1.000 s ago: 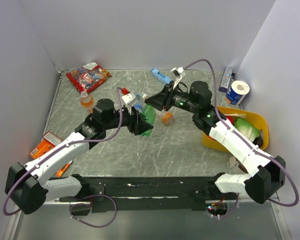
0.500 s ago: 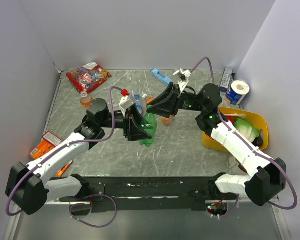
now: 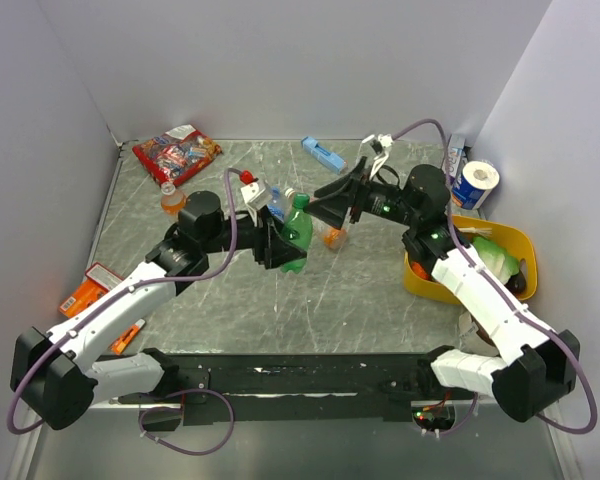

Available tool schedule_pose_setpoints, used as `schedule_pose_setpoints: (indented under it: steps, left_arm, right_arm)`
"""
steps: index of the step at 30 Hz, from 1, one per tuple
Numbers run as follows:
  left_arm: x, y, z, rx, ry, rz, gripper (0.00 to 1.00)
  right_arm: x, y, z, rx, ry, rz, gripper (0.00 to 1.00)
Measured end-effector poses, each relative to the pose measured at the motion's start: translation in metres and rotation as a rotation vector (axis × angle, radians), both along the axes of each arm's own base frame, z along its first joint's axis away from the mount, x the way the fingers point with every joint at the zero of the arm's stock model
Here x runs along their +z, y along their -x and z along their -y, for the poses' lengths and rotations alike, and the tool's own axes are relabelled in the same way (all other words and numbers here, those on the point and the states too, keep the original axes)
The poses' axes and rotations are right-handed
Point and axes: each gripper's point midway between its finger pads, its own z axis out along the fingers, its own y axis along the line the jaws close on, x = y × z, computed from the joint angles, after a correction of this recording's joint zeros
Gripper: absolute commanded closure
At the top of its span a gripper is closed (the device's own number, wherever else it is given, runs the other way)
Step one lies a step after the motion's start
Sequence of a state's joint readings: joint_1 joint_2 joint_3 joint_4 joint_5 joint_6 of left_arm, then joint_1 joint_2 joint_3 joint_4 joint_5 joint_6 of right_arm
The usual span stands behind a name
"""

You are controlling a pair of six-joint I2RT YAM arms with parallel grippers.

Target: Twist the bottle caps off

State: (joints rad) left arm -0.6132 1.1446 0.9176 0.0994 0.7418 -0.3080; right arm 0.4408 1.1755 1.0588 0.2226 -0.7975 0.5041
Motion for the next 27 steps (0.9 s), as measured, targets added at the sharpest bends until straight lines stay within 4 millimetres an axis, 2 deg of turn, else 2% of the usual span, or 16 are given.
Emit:
schedule_pose_setpoints:
  steps: [5,8,11,20,27]
  left_arm:
    - [-0.015,-0.014,-0.003,0.107,-0.064,-0.017,0.59]
    - [-0.019,-0.020,-0.002,0.149,-0.089,-0.019,0.59]
    - [-0.025,-0.024,-0.001,0.180,-0.115,-0.031,0.59]
    - [-0.043,-0.033,-0.003,0.238,-0.173,-0.060,0.59]
    - [-0.047,-0.035,-0.005,0.263,-0.192,-0.065,0.60]
  right_arm:
    - [-0.004,-0.019,0.016,-0.190,0.011,-0.074,0.25]
    - [-0.011,-0.026,0.019,-0.264,0.021,-0.115,0.30]
    - [-0.015,-0.026,0.015,-0.292,0.041,-0.142,0.35]
    - [-0.005,-0.022,-0.003,-0.311,0.061,-0.123,0.41]
    - [-0.012,-0.031,-0.009,-0.346,0.111,-0.158,0.44]
